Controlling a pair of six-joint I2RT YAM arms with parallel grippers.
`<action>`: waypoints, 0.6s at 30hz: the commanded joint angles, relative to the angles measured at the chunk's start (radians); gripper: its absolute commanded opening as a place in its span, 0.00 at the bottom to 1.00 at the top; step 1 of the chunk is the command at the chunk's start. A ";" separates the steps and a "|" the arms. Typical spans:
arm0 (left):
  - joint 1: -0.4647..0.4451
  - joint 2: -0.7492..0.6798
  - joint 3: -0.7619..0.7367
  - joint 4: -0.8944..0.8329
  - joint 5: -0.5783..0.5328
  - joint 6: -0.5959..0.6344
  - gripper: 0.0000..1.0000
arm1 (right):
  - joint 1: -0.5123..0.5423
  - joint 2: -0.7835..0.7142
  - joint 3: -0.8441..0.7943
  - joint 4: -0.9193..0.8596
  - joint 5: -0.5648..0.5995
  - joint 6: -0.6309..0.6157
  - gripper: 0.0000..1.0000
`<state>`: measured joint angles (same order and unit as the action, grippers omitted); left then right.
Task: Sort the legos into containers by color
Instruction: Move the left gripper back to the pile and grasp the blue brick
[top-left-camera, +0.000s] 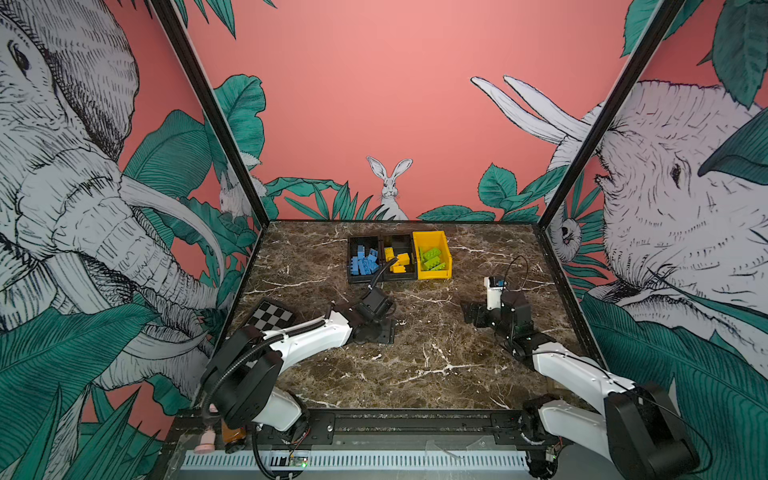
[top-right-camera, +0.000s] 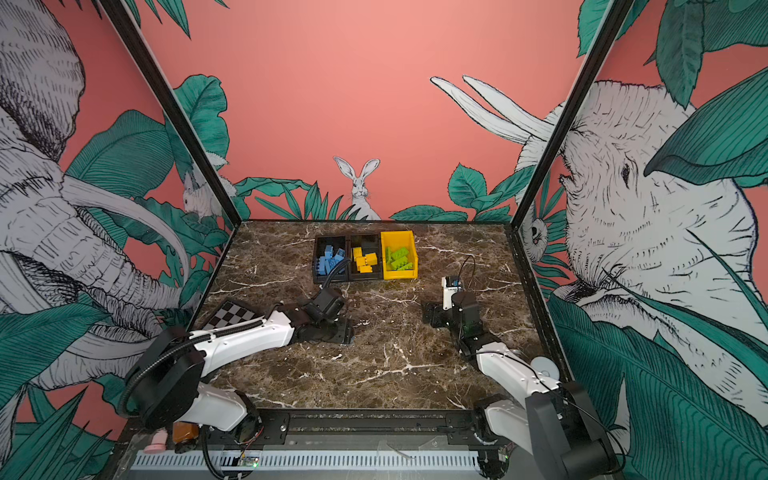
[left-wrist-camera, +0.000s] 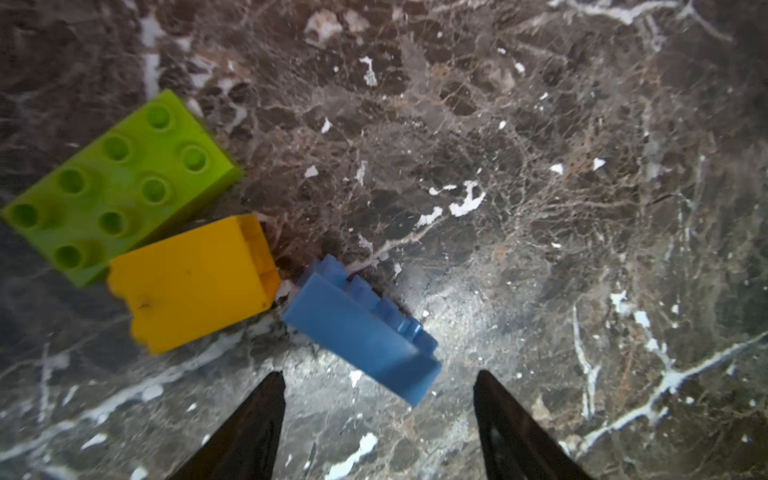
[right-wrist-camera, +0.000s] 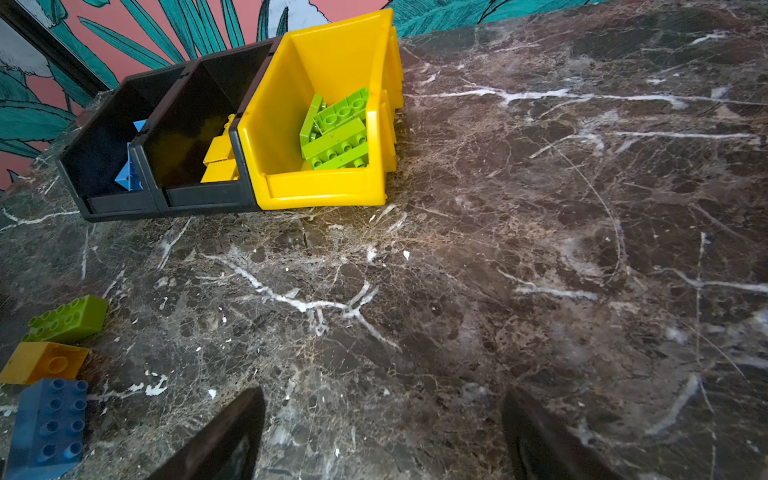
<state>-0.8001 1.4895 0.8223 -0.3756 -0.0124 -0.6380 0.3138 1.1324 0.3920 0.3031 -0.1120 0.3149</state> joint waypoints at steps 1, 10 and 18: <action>-0.004 0.044 0.018 0.064 0.027 0.008 0.72 | -0.002 0.003 0.034 0.036 0.008 0.004 0.88; -0.003 0.173 0.137 0.038 -0.009 0.130 0.65 | -0.002 -0.003 0.033 0.031 0.011 0.003 0.88; -0.003 0.221 0.173 -0.007 -0.023 0.172 0.50 | -0.002 0.001 0.035 0.029 0.010 0.002 0.88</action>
<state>-0.8001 1.7149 0.9871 -0.3382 -0.0181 -0.4900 0.3138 1.1324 0.3920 0.3031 -0.1116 0.3149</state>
